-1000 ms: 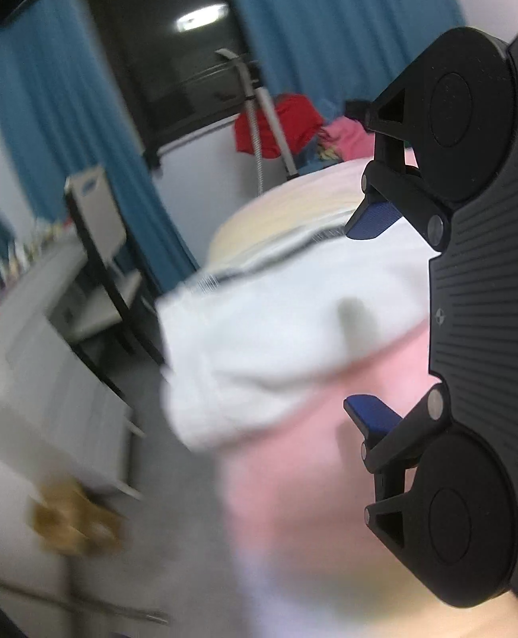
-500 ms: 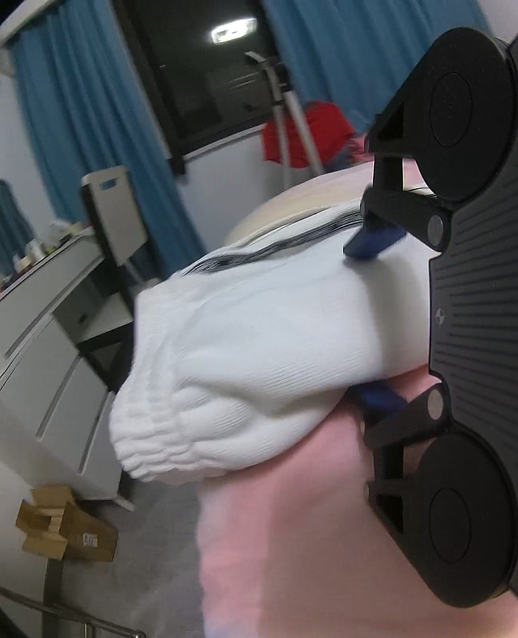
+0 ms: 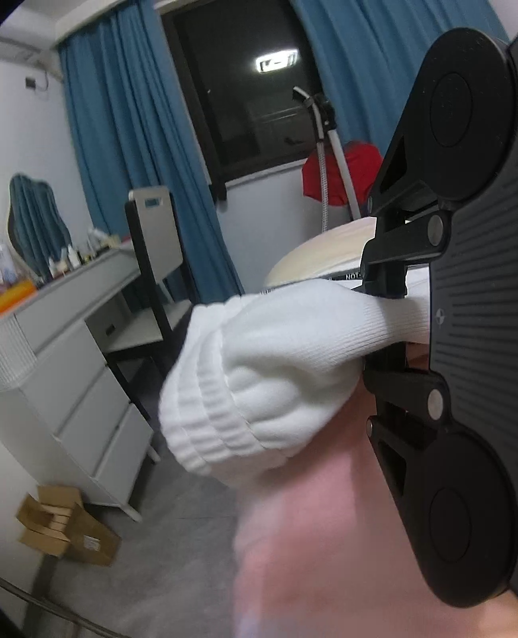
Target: Fold clothes
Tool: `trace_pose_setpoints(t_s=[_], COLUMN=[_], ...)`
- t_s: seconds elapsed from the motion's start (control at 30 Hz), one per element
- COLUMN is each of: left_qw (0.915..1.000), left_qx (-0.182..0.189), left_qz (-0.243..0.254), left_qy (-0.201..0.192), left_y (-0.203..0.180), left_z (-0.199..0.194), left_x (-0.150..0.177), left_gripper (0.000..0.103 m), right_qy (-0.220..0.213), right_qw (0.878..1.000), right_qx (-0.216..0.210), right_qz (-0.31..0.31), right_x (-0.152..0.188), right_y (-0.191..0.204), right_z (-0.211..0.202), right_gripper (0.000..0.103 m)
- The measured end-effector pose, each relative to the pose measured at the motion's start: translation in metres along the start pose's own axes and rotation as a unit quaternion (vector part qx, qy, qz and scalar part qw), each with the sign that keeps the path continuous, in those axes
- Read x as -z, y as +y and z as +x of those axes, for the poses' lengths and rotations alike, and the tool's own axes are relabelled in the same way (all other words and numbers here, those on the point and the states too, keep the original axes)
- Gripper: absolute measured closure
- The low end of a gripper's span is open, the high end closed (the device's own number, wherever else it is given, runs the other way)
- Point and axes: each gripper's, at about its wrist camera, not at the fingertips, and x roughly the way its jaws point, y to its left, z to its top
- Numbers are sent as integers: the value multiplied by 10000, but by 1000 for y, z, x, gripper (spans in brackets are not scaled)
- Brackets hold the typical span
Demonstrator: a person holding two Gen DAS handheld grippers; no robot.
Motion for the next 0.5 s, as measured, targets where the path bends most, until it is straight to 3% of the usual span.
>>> trace_pose_setpoints(t_s=[0.33,0.5], left_qw=[9985,9979], left_qx=[5,-530], left_qz=[-535,-212], left_qy=[102,315], left_y=[15,31], left_z=[-92,-110], left_x=[-23,-26], left_gripper=[89,89], right_qy=[666,1080], right_qw=[9948,9920], right_qx=[-50,17], right_qz=[767,651], right_x=[-2,-3], right_y=[-20,-29], right_z=[-68,-86], right_gripper=[89,88])
